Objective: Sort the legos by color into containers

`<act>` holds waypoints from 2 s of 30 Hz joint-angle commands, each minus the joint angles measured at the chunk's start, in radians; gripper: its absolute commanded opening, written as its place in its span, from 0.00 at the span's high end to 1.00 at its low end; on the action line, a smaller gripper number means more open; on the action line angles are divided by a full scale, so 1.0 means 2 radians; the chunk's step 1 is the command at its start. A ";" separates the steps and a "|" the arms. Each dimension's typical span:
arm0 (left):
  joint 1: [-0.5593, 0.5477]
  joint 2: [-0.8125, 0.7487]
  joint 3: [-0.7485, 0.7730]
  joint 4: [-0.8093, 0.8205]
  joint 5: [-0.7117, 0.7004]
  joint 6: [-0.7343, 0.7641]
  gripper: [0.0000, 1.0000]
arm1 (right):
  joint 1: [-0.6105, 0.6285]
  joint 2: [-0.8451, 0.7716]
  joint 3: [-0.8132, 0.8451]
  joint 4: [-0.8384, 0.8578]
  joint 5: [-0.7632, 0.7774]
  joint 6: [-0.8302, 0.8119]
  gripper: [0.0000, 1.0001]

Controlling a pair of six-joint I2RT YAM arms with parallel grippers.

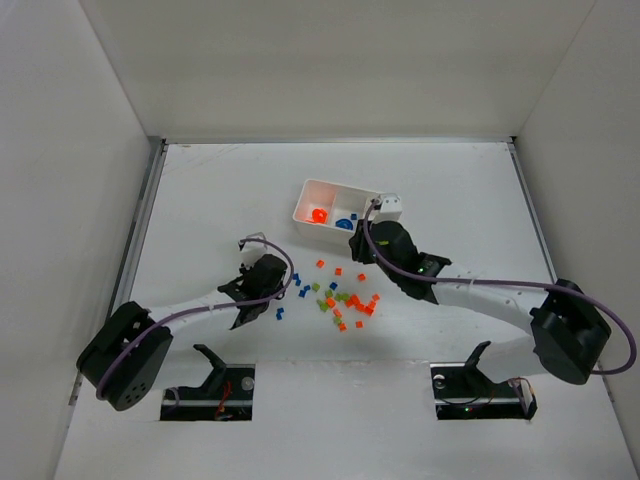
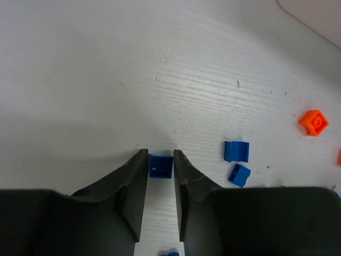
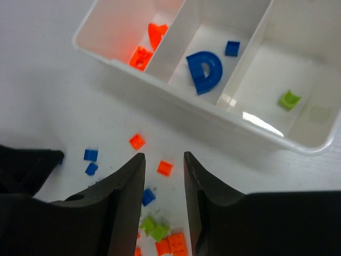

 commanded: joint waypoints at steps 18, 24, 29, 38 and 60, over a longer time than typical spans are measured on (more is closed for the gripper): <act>-0.026 0.119 0.309 0.036 0.074 0.056 0.89 | 0.020 -0.146 -0.171 0.013 0.030 0.117 0.76; -0.026 0.240 0.416 0.036 0.100 0.065 0.88 | 0.022 -0.194 -0.186 -0.012 0.033 0.123 0.74; -0.027 0.306 0.469 0.033 0.106 0.068 0.78 | 0.022 -0.200 -0.179 -0.022 0.033 0.114 0.73; -0.013 0.234 0.407 0.039 0.088 0.073 0.61 | 0.058 -0.111 -0.125 0.017 -0.009 0.079 0.71; 0.020 -0.152 0.009 -0.055 0.064 0.002 0.69 | 0.107 0.182 0.077 -0.009 -0.081 -0.059 0.58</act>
